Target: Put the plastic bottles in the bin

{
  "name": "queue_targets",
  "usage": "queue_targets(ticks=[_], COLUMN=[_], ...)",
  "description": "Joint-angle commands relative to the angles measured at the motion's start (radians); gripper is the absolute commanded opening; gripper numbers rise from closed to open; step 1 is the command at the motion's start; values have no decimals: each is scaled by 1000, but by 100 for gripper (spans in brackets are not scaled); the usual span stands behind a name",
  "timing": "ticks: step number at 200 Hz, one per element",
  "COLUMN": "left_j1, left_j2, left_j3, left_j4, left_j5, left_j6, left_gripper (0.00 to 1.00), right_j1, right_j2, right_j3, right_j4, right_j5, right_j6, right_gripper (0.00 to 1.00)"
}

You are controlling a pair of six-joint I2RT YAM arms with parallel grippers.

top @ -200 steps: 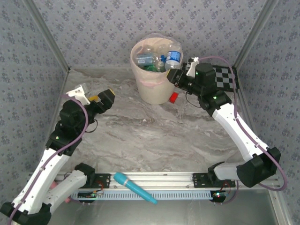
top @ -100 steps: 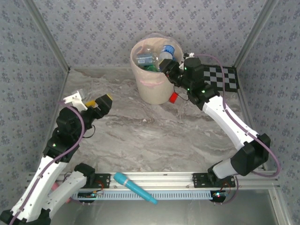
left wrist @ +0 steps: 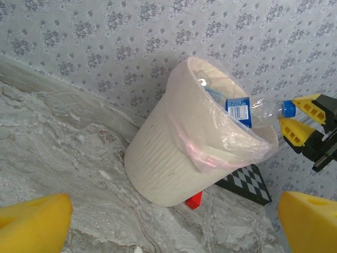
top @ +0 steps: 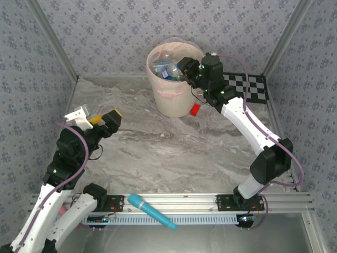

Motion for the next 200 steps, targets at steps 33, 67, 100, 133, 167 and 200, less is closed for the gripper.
queue_targets(ticks=[33, 67, 100, 133, 167, 200], left_j1=[-5, -5, -5, -5, -5, -5], left_j2=[-9, -9, -5, 3, 7, 19], left_j3=[5, 0, -5, -3, -3, -3], left_j4=[-4, -2, 5, 12, 12, 15], left_j5=[-16, -16, -15, -2, -4, 3], left_j6=[22, 22, 16, 7, 7, 3], left_gripper=[100, 100, 100, 100, 100, 100], right_j1=[-23, -64, -141, -159, -137, -108], right_j2=[-2, -15, 37, 100, 119, 175], right_j3=[105, 129, 234, 384, 414, 452], right_j4=[-137, -212, -348, -495, -515, -538], right_j5=[39, -16, -86, -28, -46, -75], right_j6=[-107, -171, -232, -412, -477, -490], right_gripper=[40, 46, 56, 66, 61, 59])
